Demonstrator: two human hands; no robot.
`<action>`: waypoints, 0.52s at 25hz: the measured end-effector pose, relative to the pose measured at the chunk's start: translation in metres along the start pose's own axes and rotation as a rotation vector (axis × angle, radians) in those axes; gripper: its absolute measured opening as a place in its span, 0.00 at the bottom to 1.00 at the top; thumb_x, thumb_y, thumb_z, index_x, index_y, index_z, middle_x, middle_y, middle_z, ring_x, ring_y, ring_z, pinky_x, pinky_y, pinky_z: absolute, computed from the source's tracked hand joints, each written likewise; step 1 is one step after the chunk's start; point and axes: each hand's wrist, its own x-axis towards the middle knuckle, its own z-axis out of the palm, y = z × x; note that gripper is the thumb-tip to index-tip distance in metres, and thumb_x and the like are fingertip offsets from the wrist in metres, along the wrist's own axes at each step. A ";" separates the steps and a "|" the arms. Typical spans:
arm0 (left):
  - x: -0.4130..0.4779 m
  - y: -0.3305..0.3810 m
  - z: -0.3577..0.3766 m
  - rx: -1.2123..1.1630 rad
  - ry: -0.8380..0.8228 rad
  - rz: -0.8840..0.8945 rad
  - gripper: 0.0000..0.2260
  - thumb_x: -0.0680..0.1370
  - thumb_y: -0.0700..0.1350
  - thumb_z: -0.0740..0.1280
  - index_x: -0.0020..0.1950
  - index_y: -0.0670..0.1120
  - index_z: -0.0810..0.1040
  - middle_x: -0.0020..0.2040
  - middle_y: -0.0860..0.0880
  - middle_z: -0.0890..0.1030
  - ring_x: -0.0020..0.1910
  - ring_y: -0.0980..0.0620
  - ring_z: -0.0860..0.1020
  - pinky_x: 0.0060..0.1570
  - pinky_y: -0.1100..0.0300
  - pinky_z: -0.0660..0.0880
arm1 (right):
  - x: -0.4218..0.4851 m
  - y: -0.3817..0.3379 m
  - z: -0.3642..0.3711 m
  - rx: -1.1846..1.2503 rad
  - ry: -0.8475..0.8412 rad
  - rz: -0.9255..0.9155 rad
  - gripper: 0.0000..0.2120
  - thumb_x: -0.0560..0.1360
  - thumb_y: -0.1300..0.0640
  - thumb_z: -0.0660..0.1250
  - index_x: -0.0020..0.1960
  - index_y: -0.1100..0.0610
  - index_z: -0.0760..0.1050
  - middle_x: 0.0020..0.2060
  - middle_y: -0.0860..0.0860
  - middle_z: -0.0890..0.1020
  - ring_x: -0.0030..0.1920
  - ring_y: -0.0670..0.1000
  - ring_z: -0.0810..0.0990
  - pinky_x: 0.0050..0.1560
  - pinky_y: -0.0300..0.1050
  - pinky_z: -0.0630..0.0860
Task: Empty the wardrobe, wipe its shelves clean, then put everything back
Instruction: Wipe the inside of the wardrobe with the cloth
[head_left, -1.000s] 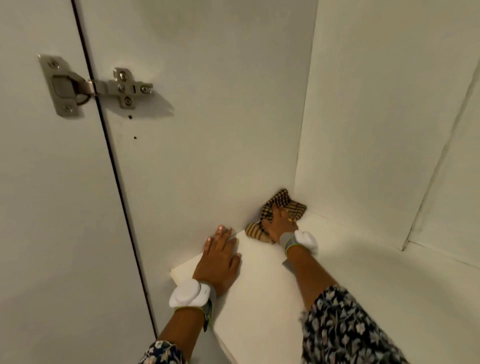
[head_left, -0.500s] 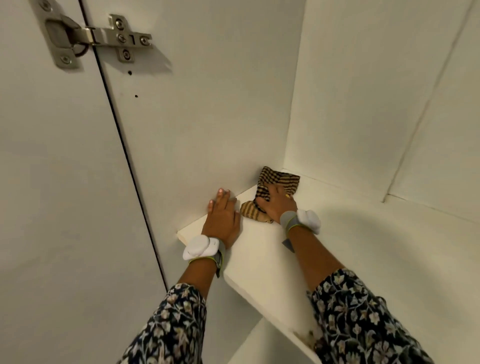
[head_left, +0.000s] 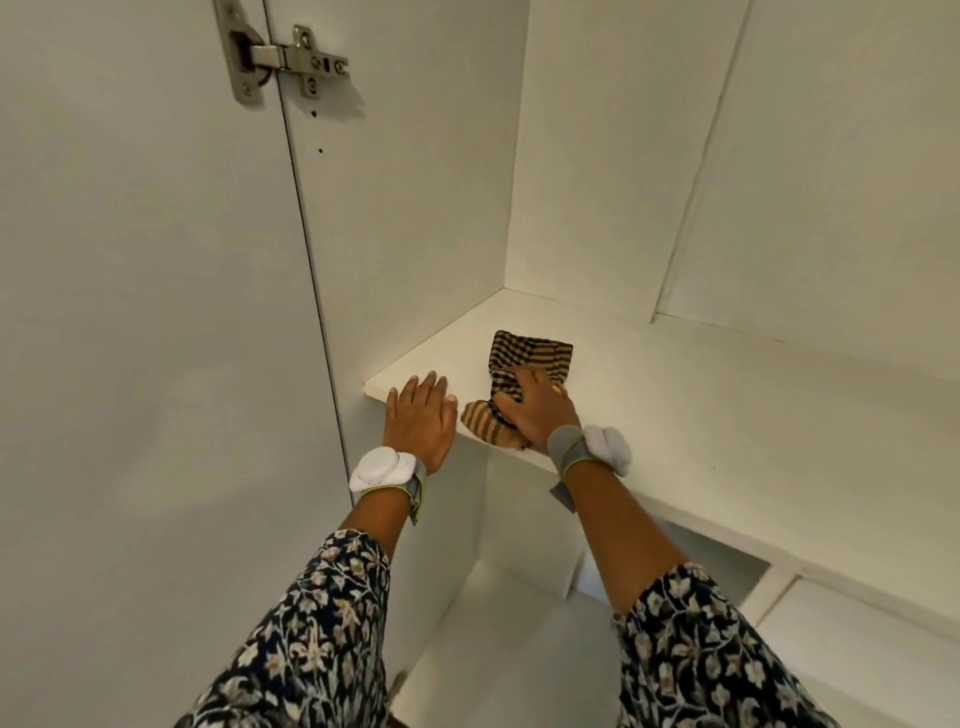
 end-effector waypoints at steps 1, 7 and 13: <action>-0.008 -0.003 -0.002 -0.032 -0.008 0.016 0.21 0.83 0.50 0.48 0.76 0.48 0.58 0.78 0.50 0.57 0.77 0.50 0.51 0.75 0.48 0.46 | -0.016 0.000 -0.001 0.020 0.019 0.012 0.24 0.77 0.46 0.59 0.71 0.52 0.63 0.72 0.52 0.64 0.69 0.58 0.65 0.69 0.53 0.62; -0.045 -0.026 0.012 -0.152 0.083 0.174 0.24 0.80 0.45 0.51 0.77 0.45 0.56 0.78 0.45 0.54 0.77 0.44 0.52 0.73 0.41 0.56 | -0.090 -0.006 0.026 -0.062 0.486 -0.164 0.21 0.69 0.44 0.60 0.57 0.54 0.74 0.55 0.51 0.77 0.51 0.54 0.77 0.49 0.49 0.77; -0.065 -0.054 0.038 -0.221 0.118 0.160 0.31 0.75 0.33 0.62 0.76 0.43 0.57 0.78 0.42 0.53 0.76 0.42 0.55 0.73 0.44 0.57 | -0.124 0.008 0.100 0.121 0.673 -0.298 0.13 0.71 0.55 0.64 0.55 0.54 0.71 0.61 0.51 0.72 0.68 0.53 0.67 0.70 0.44 0.64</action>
